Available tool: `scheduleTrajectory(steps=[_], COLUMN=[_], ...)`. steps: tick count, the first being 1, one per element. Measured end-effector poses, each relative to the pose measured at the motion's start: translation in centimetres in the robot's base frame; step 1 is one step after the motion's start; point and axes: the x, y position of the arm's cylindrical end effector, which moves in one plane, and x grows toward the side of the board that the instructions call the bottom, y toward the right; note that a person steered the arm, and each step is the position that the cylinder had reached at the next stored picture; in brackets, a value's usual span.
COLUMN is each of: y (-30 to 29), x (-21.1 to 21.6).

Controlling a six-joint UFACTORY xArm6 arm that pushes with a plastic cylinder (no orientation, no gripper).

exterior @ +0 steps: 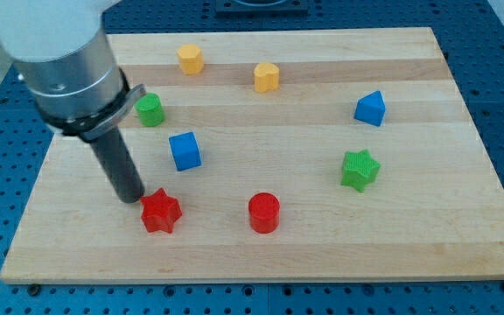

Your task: Move the red star slightly parallel to the left of the red circle

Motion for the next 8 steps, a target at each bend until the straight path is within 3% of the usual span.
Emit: scheduleTrajectory(steps=[5,6,8], y=[-1.4,-1.2,0.2], x=[5.6,5.4,-0.2])
